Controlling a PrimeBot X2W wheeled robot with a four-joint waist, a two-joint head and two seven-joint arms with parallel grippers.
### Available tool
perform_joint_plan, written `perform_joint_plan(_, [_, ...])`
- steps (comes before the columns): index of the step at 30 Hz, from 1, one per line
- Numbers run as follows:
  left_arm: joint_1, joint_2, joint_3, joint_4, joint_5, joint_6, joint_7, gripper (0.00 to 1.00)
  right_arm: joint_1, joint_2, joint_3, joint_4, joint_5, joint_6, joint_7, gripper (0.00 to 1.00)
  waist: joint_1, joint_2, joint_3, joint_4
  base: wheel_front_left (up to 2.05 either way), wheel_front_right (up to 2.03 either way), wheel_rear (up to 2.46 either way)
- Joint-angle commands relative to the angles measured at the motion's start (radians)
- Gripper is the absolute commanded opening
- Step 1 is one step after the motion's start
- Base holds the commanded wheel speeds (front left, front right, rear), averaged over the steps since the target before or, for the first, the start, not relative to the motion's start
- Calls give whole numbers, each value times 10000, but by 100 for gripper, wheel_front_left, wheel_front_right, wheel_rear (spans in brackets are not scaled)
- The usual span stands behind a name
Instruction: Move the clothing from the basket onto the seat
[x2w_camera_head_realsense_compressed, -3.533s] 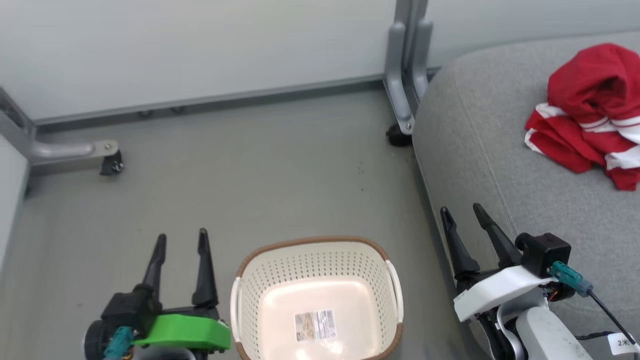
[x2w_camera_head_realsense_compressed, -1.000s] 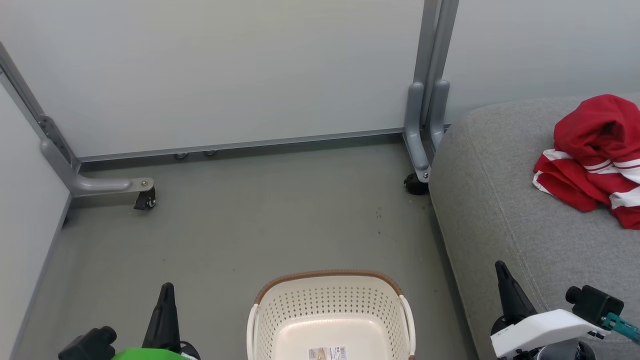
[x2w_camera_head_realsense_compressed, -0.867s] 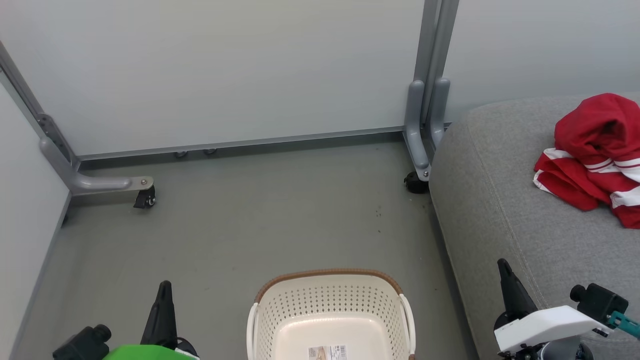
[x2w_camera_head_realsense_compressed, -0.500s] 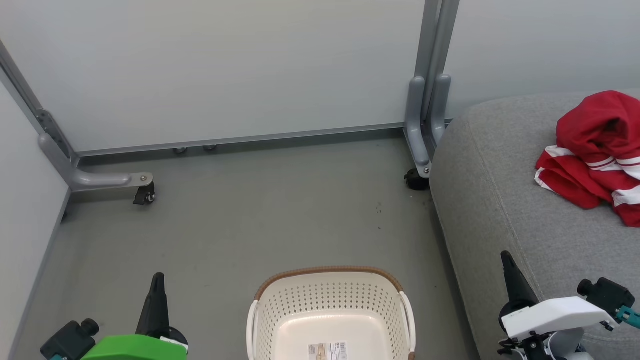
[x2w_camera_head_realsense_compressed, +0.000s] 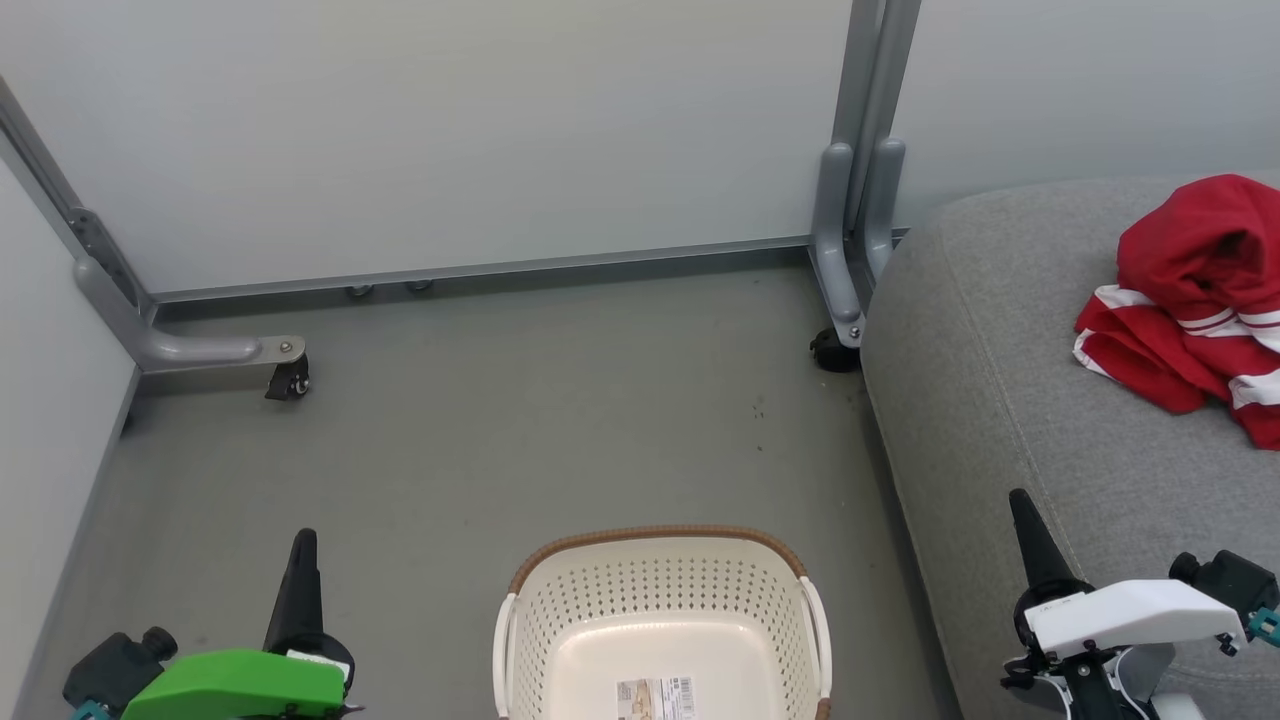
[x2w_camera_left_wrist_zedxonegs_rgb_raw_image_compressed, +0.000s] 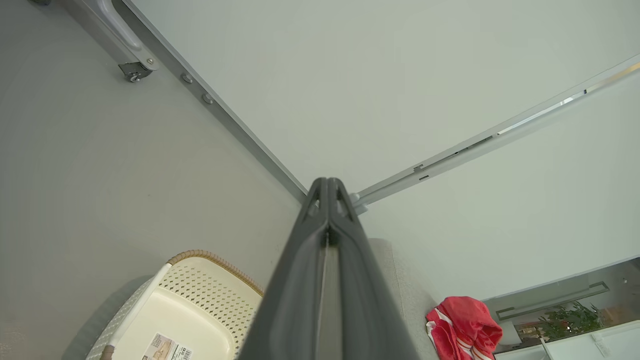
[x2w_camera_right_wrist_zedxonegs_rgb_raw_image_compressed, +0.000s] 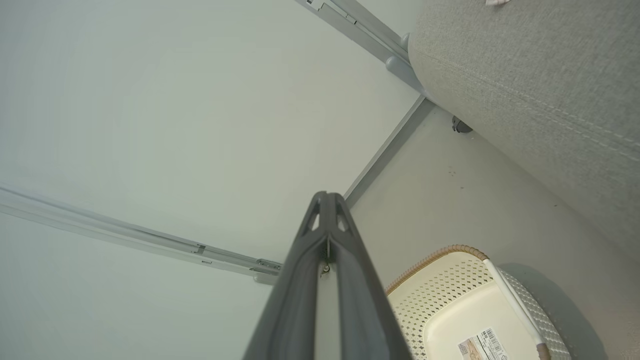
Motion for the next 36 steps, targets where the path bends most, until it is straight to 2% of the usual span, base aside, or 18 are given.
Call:
perform_joint_plan(1, [-312, 57, 78, -60, -320, -88, 71, 0, -302, -19, -88, -54, 300, 6, 70, 0, 0, 0, 16, 3, 0, 0, 0])
perform_joint_plan(36, [-987, 30, 658, 308, -3428, -303, 934, 0, -769, 136, -684, 50, 3326, 5, 931, 0, 0, 0, 342, 44, 0, 0, 0])
